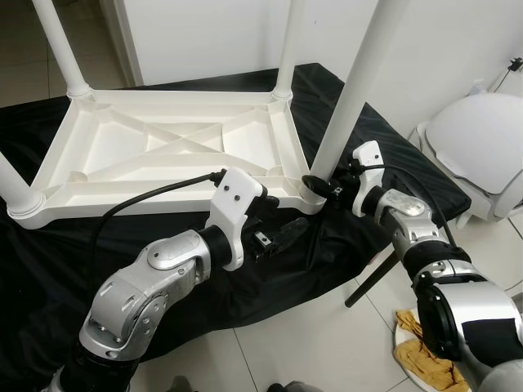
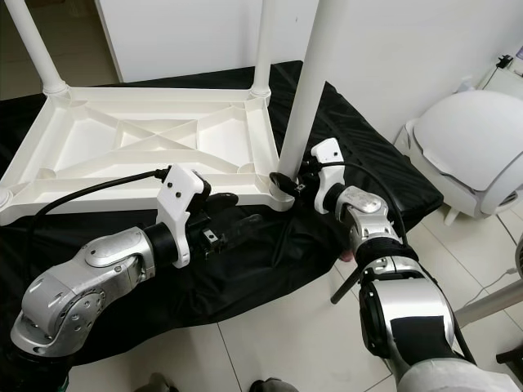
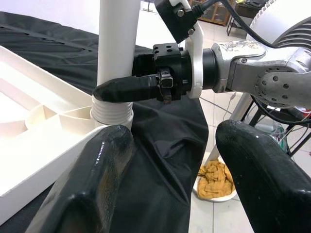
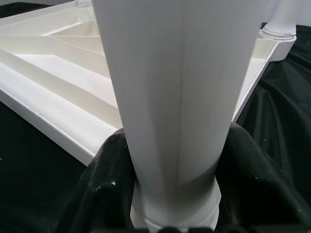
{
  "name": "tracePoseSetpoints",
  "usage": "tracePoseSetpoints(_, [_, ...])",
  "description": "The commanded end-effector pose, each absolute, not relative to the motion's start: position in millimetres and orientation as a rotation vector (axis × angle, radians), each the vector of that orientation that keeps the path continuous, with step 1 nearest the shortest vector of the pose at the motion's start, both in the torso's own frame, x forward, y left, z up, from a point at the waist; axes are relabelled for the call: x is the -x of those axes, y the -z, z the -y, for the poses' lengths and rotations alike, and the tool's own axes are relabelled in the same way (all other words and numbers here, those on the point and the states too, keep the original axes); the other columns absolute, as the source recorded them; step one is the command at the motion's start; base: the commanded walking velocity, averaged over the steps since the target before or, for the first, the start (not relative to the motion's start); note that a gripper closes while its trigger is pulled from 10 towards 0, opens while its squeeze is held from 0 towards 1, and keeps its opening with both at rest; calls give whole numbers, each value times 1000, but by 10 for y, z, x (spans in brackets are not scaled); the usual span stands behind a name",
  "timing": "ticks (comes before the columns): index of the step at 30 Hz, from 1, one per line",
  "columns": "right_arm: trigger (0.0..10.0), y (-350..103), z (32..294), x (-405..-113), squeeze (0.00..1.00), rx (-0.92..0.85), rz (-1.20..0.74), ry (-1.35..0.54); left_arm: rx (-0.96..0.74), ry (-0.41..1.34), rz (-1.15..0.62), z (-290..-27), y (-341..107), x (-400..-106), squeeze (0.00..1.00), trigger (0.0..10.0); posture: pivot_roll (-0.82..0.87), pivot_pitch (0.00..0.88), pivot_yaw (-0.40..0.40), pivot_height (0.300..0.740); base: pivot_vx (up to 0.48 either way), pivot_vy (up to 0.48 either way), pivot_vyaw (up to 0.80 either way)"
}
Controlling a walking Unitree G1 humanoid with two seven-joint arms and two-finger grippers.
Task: Building children table
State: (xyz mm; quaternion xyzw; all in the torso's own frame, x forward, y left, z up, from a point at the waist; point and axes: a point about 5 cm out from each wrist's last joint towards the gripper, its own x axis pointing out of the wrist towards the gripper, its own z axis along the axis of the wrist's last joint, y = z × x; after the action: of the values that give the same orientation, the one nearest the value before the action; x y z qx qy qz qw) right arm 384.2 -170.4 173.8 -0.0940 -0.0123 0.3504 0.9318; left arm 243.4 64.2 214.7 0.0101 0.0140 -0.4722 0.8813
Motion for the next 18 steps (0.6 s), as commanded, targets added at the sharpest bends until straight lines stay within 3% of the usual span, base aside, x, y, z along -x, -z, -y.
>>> tracePoseSetpoints(1, [0, -1646, 1730, -3832, 0, 170, -30, -699, -30, 1004, -17, -632, -2190, -2418, 0, 10000, -1, 77, -31, 740, 0, 0, 0])
tracePoseSetpoints(18, [0, -1430, 1913, -3817, 0, -21, -125, -487, -30, 1024, -18, -628, -2201, -2409, 0, 10000, -14, 86, -19, 740, 0, 0, 0])
